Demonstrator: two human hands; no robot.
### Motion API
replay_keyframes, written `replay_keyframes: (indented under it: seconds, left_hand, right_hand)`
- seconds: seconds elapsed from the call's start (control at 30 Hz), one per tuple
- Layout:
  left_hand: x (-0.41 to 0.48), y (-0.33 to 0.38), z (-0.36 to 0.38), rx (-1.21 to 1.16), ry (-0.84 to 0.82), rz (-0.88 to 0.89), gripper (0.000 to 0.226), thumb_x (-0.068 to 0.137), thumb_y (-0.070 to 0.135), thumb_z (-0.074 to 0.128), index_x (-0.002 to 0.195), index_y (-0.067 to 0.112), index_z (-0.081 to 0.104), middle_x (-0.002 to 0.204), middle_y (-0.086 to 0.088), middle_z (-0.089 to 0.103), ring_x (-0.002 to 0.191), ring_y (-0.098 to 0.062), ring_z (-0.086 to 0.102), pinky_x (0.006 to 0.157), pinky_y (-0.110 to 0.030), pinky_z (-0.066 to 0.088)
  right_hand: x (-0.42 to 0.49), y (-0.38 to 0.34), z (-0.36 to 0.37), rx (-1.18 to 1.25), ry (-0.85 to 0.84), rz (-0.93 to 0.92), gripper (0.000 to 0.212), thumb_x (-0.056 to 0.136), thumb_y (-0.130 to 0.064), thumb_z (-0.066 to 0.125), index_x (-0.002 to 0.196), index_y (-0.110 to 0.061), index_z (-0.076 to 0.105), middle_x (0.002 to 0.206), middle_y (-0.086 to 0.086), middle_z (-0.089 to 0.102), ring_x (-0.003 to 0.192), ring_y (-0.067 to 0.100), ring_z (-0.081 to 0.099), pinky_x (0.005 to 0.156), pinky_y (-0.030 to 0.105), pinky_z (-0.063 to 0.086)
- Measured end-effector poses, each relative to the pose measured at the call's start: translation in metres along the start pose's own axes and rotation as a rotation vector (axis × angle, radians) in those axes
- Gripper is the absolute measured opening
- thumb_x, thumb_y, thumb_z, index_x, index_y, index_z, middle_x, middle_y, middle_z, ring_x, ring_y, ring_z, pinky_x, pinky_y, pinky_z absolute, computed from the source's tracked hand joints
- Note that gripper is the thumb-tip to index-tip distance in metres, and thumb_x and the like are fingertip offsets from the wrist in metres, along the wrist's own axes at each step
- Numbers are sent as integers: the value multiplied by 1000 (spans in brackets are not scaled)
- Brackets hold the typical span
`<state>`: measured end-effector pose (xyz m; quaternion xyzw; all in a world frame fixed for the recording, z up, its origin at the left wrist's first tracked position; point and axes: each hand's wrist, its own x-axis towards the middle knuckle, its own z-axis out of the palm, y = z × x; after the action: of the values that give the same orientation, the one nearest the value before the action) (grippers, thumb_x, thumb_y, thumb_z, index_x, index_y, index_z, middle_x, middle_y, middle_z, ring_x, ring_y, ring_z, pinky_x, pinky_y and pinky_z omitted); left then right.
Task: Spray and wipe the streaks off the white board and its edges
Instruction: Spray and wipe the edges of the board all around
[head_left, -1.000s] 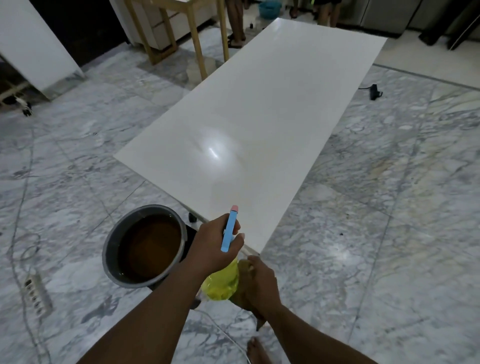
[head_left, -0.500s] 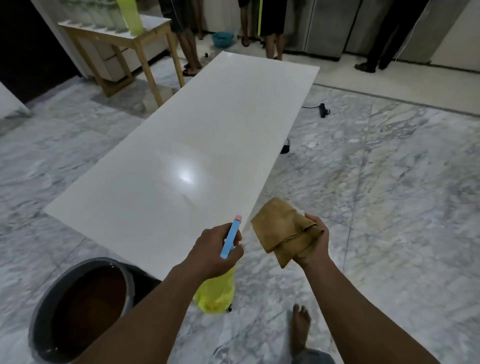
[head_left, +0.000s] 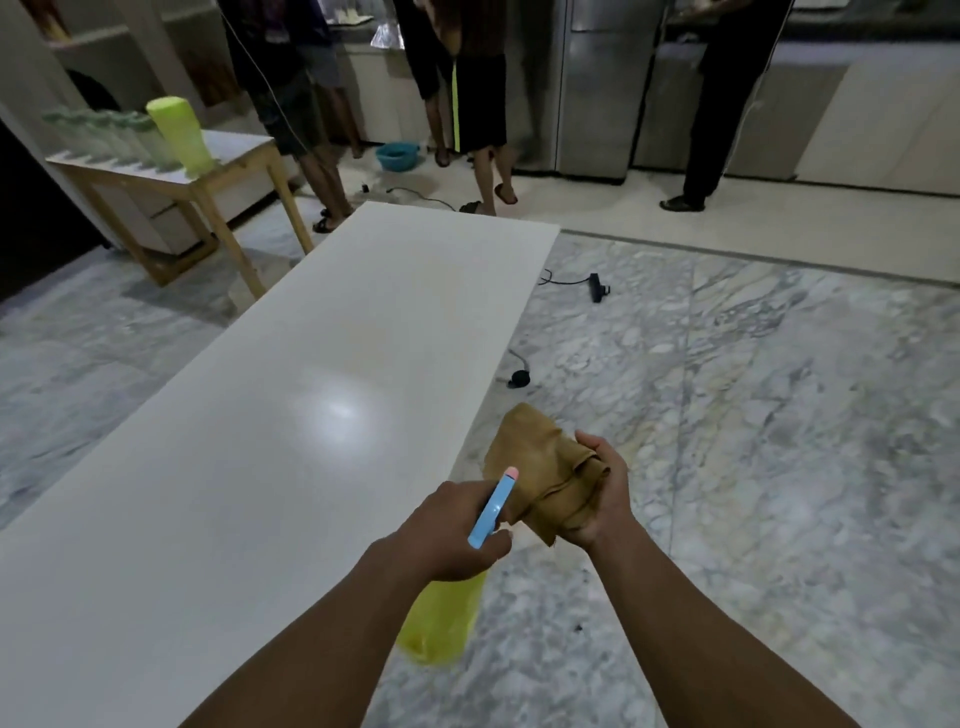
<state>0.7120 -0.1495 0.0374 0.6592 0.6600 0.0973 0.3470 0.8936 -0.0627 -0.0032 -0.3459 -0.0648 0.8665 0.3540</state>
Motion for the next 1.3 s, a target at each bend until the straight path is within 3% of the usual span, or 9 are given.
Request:
replay_keyframes:
  seconds: [0.07,0.17,0.23,0.37,0.53,0.7,1.0,1.2,1.3]
  left_hand:
    - [35,13,-8,-6,-43,17,16,90,33,71,93,23,60,94,0,68,85,-24,66,73,-37,53]
    - [135,26,-33,58,-86,23,16,92,32,71,95,20,61,94,0,65,83,-20,61,69,-27,45]
    - [180,30,-50,77,-82,30,20,91,35,71,97,18,64,98,-4,68,86,-24,64,72,-33,49]
    - [276,26,-76,96,-89,2,26,90,43,69,74,35,49,83,5,59,78,-21,60,67,-32,44]
    - [379,39,-125,90,-145,45,27,84,52,70,72,35,52,84,4,63,79,-21,65,68,-35,49]
    - [460,48,-173,32,-51,99,19,93,37,72,89,21,63,93,-3,70,84,-23,68,76,-39,53]
    - [594,15,-223,-38,78,38,20,94,42,75,93,27,61,89,7,69,69,-8,57,62,-14,39]
    - [707,23,-259,-100,134,11,23,92,45,76,96,27,63,89,9,71,69,-13,64,65,-21,49]
    - [750,27,-269,-179,196,34,26,87,46,73,94,23,63,82,2,70,58,-18,61,63,-33,52]
  right_hand:
    - [15,-30,4,23,-13,-1,53,88,-43,50,106,2,69,98,23,70,86,36,70,77,43,60]
    - [77,-103,14,-34,11,-34,55,83,-43,56,111,2,70,108,21,67,98,35,66,96,42,49]
    - [108,-136,19,-53,-12,-31,56,83,-44,57,112,2,70,111,21,66,101,34,64,103,43,43]
    - [169,-198,22,-56,32,-43,55,90,-46,50,103,2,74,104,22,70,94,35,68,89,43,52]
    - [229,-283,33,-41,93,-119,51,93,-43,49,103,1,74,103,21,71,90,35,69,85,43,56]
    - [319,-356,34,14,211,-187,47,88,-40,55,122,-10,64,111,16,62,107,34,58,109,49,37]
    - [511,-461,55,-52,317,-128,36,94,-38,46,73,-12,60,71,7,57,62,23,58,54,26,49]
    - [640,-518,60,-220,563,-195,37,91,-51,50,74,-19,56,50,-2,42,44,18,38,49,25,37]
    - [691,-527,68,-388,562,-305,39,87,-61,46,107,-31,62,69,-2,57,59,18,51,57,28,46]
